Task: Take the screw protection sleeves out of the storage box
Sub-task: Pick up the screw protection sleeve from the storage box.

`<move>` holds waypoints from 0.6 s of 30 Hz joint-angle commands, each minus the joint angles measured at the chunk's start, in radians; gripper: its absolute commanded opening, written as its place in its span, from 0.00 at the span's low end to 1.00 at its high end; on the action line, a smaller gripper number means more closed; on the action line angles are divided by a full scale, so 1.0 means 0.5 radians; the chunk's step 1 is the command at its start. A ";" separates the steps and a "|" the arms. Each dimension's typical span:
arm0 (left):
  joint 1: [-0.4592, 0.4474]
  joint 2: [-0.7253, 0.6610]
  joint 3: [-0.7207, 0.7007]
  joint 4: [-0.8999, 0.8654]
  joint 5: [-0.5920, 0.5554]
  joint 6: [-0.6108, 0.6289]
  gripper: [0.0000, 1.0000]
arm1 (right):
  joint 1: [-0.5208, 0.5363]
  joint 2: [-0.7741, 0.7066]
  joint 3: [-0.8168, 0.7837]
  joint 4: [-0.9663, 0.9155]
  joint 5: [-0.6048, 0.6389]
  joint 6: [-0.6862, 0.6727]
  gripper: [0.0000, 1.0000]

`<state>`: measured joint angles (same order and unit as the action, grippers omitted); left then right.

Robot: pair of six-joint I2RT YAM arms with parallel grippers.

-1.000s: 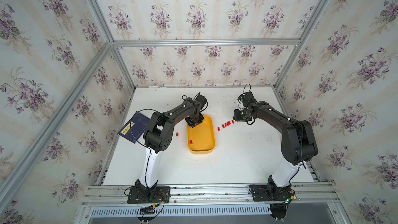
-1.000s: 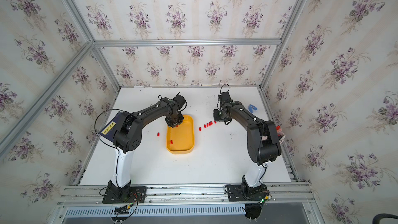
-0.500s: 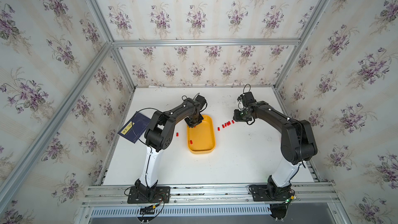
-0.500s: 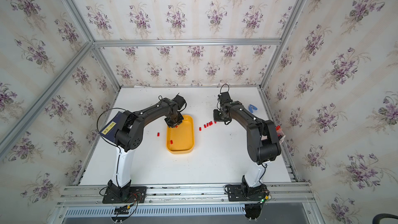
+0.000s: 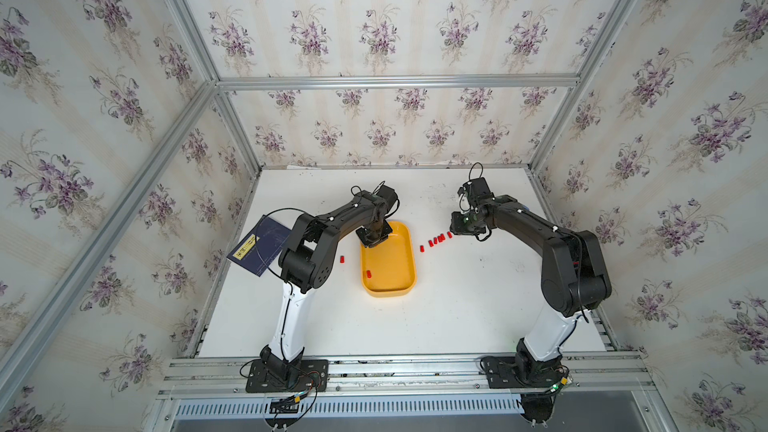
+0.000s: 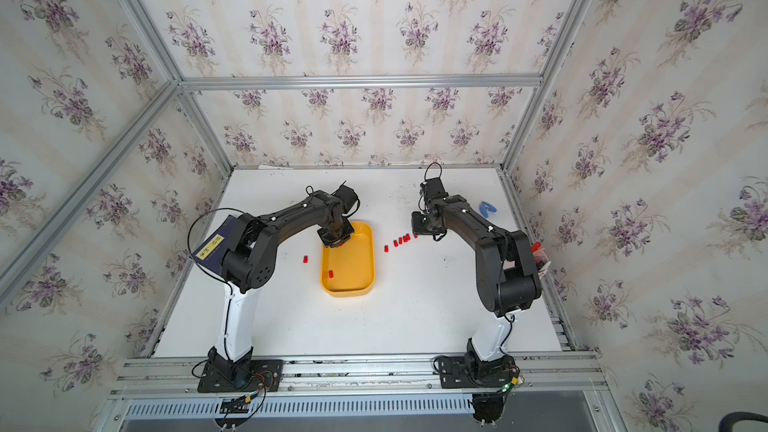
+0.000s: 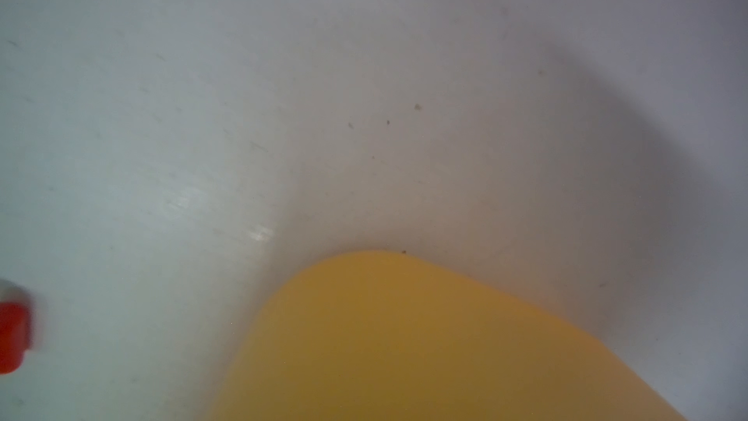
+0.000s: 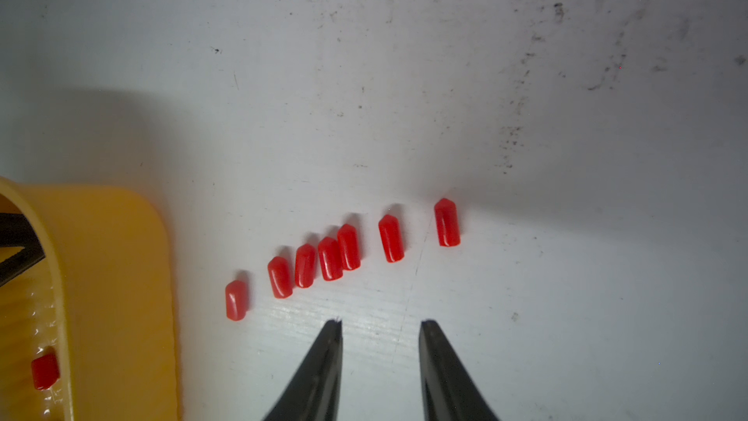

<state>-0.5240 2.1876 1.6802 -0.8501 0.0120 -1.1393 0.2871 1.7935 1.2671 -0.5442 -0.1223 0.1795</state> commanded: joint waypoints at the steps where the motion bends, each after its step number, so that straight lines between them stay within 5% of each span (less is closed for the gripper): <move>1: 0.002 -0.006 -0.014 -0.007 0.049 0.041 0.23 | 0.003 0.006 0.000 -0.013 0.017 -0.020 0.37; 18: -0.045 -0.141 -0.046 0.107 0.177 0.306 0.22 | 0.003 -0.021 -0.005 -0.024 0.027 0.000 0.37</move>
<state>-0.5404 2.1380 1.6527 -0.8150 0.0708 -1.0527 0.2871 1.7935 1.2621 -0.5446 -0.1200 0.1802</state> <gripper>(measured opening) 0.218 0.365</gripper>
